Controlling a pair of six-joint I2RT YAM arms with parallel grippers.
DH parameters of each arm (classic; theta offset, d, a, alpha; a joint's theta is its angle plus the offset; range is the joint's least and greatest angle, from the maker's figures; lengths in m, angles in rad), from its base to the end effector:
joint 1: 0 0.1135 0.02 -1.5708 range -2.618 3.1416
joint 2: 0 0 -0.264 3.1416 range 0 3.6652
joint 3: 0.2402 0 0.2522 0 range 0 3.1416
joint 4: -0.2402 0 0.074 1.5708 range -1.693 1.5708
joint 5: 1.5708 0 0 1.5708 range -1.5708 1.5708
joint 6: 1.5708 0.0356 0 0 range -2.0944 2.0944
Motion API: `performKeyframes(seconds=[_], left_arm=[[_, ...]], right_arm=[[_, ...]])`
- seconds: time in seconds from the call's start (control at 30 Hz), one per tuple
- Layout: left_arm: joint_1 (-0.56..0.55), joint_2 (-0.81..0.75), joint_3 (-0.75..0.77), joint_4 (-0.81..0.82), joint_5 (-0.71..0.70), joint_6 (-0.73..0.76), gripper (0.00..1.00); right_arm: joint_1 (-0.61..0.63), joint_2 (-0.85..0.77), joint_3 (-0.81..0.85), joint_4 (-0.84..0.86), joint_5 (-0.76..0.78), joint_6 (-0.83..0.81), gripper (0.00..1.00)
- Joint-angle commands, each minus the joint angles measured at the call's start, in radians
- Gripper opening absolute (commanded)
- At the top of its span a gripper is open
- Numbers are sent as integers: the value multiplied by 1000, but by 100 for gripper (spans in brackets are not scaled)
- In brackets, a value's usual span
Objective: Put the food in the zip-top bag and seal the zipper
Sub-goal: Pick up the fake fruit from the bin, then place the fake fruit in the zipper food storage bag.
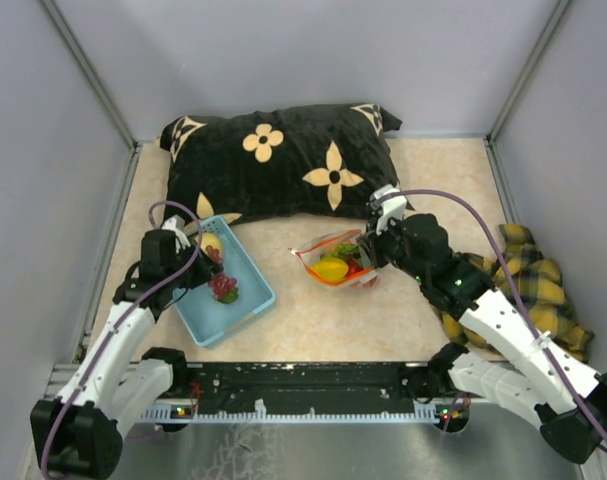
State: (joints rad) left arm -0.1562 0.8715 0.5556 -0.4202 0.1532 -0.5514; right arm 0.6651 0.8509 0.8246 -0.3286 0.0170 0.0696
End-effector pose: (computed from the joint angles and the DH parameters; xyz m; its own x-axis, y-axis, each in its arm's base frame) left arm 0.1794 -0.0338 0.2232 -0.7040 -0.4132 -0.5776 -0.1213 0.8713 -0.4755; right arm 0.1539 0.1200 0.3274 -0.3148 -0.1585 -0.9358 -0.5840 0.8096 0.0593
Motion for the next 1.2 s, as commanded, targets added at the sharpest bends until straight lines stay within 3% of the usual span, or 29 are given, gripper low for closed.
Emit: performKeyframes(seconds=[0.0, 0.33, 0.5, 0.8, 1.17], left_arm=[[-9, -97, 33, 68, 117, 76, 1], [-42, -200, 33, 322, 437, 194, 4], [-103, -189, 24, 471, 514, 198, 3], [-416, -103, 75, 652, 406, 371, 2], [-592, 60, 93, 966, 437, 568, 0]], right_arm=[[-3, 3, 41, 60, 0, -14, 0], [-4, 12, 52, 55, -3, -14, 0], [-4, 13, 60, 47, -2, -15, 0], [-4, 14, 61, 40, 0, -10, 0], [-3, 17, 71, 25, -2, -6, 0]])
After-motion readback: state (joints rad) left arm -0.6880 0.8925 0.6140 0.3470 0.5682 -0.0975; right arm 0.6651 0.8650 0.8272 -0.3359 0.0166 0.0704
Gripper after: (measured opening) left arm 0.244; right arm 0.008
